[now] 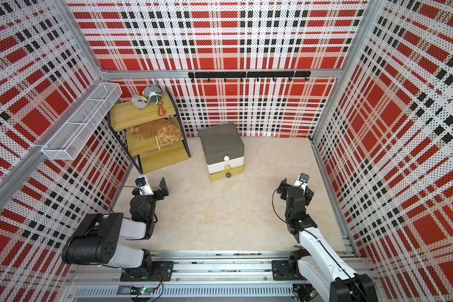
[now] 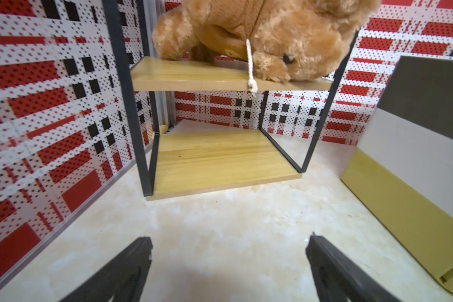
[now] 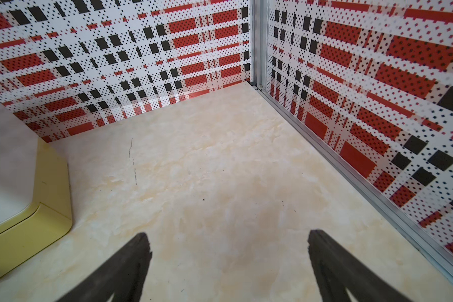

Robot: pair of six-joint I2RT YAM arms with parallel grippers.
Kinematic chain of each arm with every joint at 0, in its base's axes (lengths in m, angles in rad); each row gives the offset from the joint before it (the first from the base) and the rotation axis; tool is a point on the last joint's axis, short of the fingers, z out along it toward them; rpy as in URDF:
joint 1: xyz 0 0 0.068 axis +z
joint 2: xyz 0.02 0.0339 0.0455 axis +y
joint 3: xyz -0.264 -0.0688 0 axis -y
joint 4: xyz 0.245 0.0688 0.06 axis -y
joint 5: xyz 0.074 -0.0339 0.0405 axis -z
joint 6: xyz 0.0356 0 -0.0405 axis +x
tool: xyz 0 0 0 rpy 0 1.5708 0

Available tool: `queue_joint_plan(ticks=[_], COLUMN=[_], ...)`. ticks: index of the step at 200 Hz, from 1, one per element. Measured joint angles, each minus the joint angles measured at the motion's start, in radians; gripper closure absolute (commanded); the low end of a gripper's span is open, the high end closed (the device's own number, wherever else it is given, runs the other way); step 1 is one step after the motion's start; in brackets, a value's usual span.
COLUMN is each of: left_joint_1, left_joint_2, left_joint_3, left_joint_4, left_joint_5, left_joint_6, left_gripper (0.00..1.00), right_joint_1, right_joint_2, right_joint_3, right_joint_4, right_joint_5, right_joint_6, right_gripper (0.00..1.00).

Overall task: Place the wired earphones into the drawer by color
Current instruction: Reset both arms

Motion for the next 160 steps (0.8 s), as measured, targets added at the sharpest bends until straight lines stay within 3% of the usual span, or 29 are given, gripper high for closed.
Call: queue_joint_plan(ticks=[67,123,160], left_joint_1=[-0.029,-0.040,-0.041], left_joint_2=[0.051,0.051,0.051], left_joint_3=[0.056,0.056,0.056], left_joint_4=[0.034,0.037,0.040], left_joint_5=[0.004,-0.023,-0.026], left_joint_6=[0.016,0.023,0.026], left_gripper=[0.01,0.01,0.01], right_joint_1=[-0.079,-0.167,-0.172], right_joint_2=[0.159,0.482,0.624], right_joint_3=[-0.026,-0.018,-0.027], right_joint_4=[0.210,0.514,0.722], right_joint_5=[-0.149,-0.236,-0.291], right_joint_6=[-0.121,-0.169,-0.200], right_gripper=[0.00,0.00,0.00])
